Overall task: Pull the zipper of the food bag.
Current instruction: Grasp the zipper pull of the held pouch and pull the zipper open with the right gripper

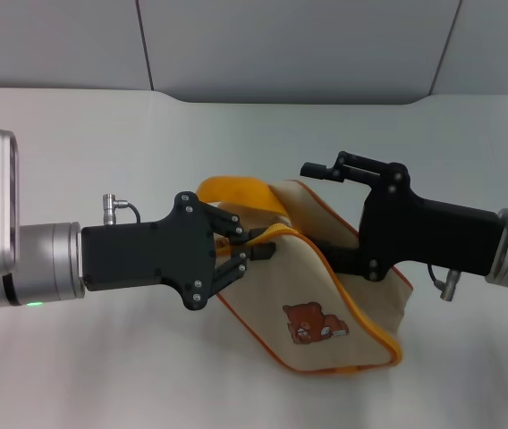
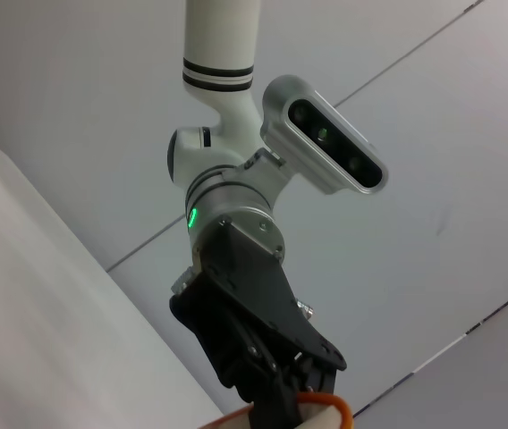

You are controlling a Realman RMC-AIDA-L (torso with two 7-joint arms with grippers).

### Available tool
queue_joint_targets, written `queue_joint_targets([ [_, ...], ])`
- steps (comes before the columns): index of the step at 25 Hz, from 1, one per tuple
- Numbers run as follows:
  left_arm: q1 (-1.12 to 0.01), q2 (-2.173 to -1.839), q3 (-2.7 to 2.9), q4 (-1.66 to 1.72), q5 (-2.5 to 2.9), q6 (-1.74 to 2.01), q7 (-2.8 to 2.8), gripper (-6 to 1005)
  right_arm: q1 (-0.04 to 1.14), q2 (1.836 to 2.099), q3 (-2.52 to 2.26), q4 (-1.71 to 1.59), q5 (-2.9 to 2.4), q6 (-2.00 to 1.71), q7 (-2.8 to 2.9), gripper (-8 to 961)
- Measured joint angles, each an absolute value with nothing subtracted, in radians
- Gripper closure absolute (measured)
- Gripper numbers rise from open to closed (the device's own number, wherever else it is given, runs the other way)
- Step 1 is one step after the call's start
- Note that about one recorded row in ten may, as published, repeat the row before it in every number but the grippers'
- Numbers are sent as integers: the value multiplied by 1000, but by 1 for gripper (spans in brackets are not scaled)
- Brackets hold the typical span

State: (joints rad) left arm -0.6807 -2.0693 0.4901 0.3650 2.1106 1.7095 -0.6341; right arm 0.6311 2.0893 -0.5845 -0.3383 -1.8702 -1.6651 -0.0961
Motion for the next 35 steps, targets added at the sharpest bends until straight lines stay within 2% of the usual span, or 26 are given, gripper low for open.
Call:
queue_joint_targets([
  [35, -646, -2067, 489, 361, 2109, 1693, -632, 930, 635, 2092, -640, -236, -1807, -1620, -349, 201],
])
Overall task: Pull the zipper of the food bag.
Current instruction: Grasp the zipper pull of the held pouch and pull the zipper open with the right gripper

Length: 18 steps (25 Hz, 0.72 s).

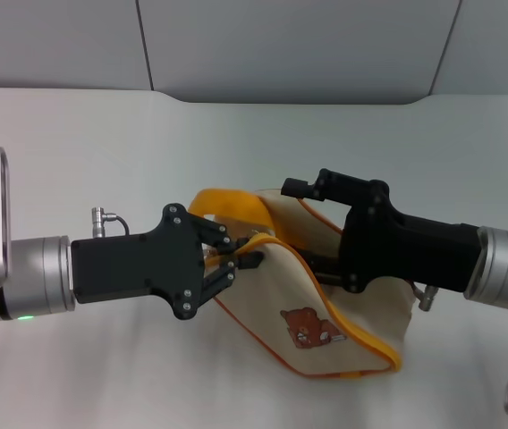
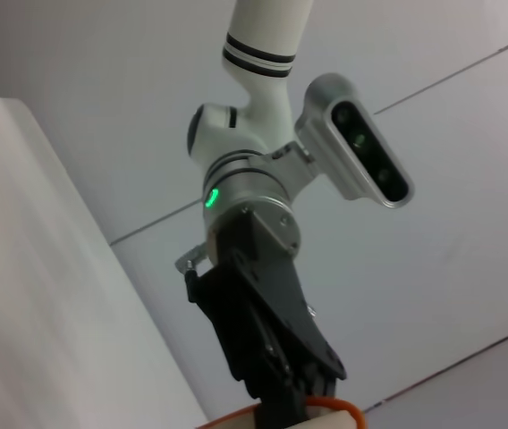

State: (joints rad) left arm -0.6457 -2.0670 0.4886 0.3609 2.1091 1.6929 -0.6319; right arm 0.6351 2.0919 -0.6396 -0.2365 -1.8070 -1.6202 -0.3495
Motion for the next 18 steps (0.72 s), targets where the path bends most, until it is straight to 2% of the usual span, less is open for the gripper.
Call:
queue_joint_targets([
  [18, -608, -2060, 476, 402, 2108, 1723, -636, 930, 605, 2092, -646, -294, -1698, -1671, -353, 202],
])
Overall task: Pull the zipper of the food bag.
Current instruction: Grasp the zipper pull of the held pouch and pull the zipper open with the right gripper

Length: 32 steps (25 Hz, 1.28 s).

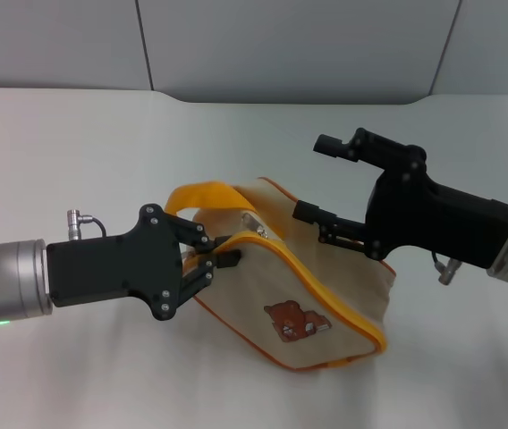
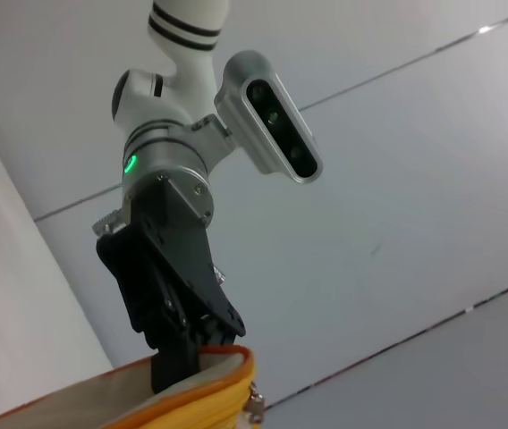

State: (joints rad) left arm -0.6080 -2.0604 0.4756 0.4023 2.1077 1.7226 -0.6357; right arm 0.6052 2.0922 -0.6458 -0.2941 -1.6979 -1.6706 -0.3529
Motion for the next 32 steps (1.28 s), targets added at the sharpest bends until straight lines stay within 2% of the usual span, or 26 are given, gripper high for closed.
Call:
queue_joint_targets([
  [12, -620, -2064, 482, 413, 2108, 1738, -633, 930, 656, 2092, -700, -259, -1701, -1629, -358, 201],
  [27, -638, -2061, 483, 417, 2108, 1738, -636, 931, 649, 2092, -740, -208, -1696, -1620, -454, 201],
  [32, -631, -2061, 481, 423, 2108, 1739, -639, 931, 646, 2092, -736, -189, -1676, -1629, -473, 268],
])
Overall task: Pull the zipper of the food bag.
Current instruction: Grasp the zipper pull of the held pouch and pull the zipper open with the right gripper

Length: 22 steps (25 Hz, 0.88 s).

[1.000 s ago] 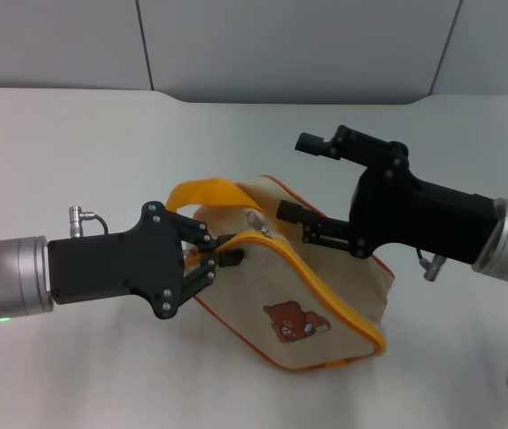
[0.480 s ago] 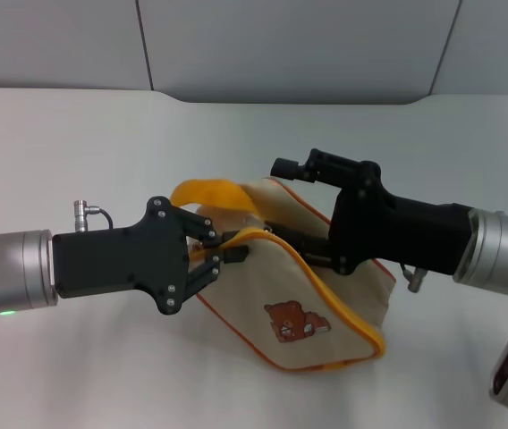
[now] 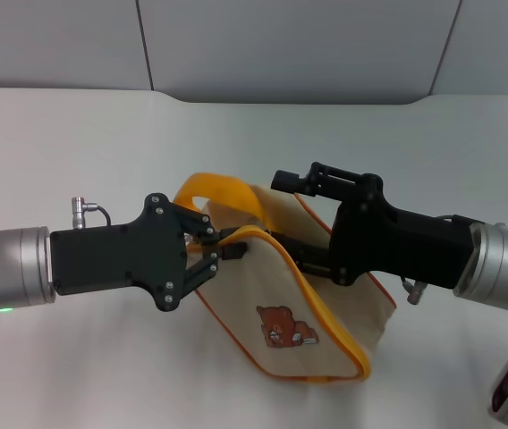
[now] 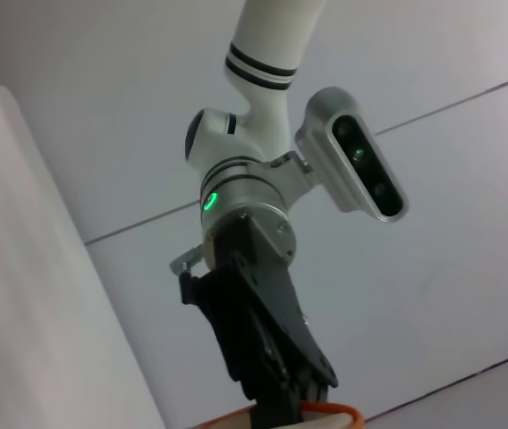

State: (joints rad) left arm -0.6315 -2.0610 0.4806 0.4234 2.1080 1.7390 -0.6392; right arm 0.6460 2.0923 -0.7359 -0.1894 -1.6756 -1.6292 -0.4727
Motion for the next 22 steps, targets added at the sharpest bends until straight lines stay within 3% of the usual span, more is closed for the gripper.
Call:
queue_joint_targets([
  [8, -632, -2068, 483, 416, 2111, 1725, -632, 931, 646, 2092, -734, -171, -1674, -1628, -536, 374],
  [14, -631, -2069, 483, 416, 2112, 1715, -634, 931, 646, 2092, -735, -164, -1671, -1629, -579, 619],
  [20, -630, -2071, 485, 416, 2114, 1714, -638, 931, 647, 2092, -739, -162, -1671, -1624, -600, 785],
  [22, -625, -2070, 484, 416, 2113, 1714, -640, 931, 647, 2092, -730, -162, -1671, -1622, -593, 783],
])
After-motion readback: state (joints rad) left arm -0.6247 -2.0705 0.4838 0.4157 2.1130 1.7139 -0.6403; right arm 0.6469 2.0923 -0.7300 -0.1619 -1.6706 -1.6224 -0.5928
